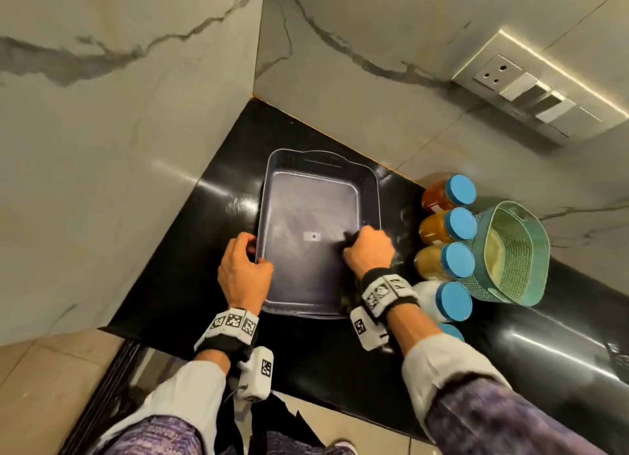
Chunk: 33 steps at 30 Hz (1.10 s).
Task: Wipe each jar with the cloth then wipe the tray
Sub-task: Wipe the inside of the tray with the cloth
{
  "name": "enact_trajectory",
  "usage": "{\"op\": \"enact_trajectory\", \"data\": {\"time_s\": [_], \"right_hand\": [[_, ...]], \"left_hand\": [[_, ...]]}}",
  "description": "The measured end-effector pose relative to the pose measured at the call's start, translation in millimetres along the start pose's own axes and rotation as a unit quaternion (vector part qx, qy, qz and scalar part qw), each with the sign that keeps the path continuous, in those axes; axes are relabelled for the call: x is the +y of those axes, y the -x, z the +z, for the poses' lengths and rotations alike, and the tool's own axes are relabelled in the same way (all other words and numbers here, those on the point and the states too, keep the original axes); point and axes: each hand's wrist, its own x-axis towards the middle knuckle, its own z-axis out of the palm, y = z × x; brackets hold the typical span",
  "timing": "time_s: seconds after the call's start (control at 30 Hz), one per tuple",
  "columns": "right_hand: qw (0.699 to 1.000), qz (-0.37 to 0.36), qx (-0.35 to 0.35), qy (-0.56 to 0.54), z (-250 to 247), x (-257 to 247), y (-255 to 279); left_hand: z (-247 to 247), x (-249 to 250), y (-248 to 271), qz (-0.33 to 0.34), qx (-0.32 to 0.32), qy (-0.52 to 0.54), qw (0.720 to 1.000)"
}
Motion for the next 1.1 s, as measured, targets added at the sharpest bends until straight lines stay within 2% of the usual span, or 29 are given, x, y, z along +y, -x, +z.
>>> {"op": "enact_trajectory", "data": {"time_s": [0.1, 0.2, 0.27, 0.37, 0.5, 0.57, 0.6, 0.7, 0.8, 0.87, 1.0, 1.1], "right_hand": [[0.999, 0.01, -0.035, -0.015, 37, -3, -3], [0.991, 0.044, -0.06, -0.113, 48, 8, -14], [0.982, 0.033, -0.084, -0.163, 53, 11, -17], [0.97, -0.06, -0.134, -0.194, 72, -13, -2], [0.938, -0.2, -0.235, -0.16, 93, -53, 31], [0.945, -0.213, -0.21, -0.137, 90, -57, 35], [0.956, -0.197, -0.175, -0.132, 84, -55, 34], [0.99, -0.09, -0.029, -0.107, 52, -34, 11], [0.993, -0.007, 0.064, -0.102, 22, -3, -25], [0.992, 0.011, 0.074, -0.1, 18, 6, -44], [0.981, 0.007, 0.017, -0.193, 40, -16, -60], [0.968, -0.092, -0.041, -0.228, 55, -46, -54]], "left_hand": [[0, -2, -1, 0.002, 0.004, 0.0, 1.0], [4, -2, -1, 0.006, 0.0, -0.003, 1.0], [7, -1, 0, 0.012, -0.002, 0.002, 1.0], [8, -2, -1, 0.019, -0.004, 0.002, 1.0], [7, -3, -2, -0.001, -0.006, -0.003, 1.0], [5, -3, -2, -0.004, -0.011, 0.0, 1.0], [4, -3, -3, -0.002, -0.015, -0.001, 1.0], [4, -4, -4, 0.006, -0.026, -0.009, 1.0], [5, -5, -5, 0.01, -0.03, -0.01, 0.999], [7, -6, -5, 0.016, -0.031, -0.008, 0.999], [9, -5, -4, 0.03, -0.034, -0.016, 0.999], [10, -6, -3, 0.018, -0.02, -0.011, 1.0]]}}
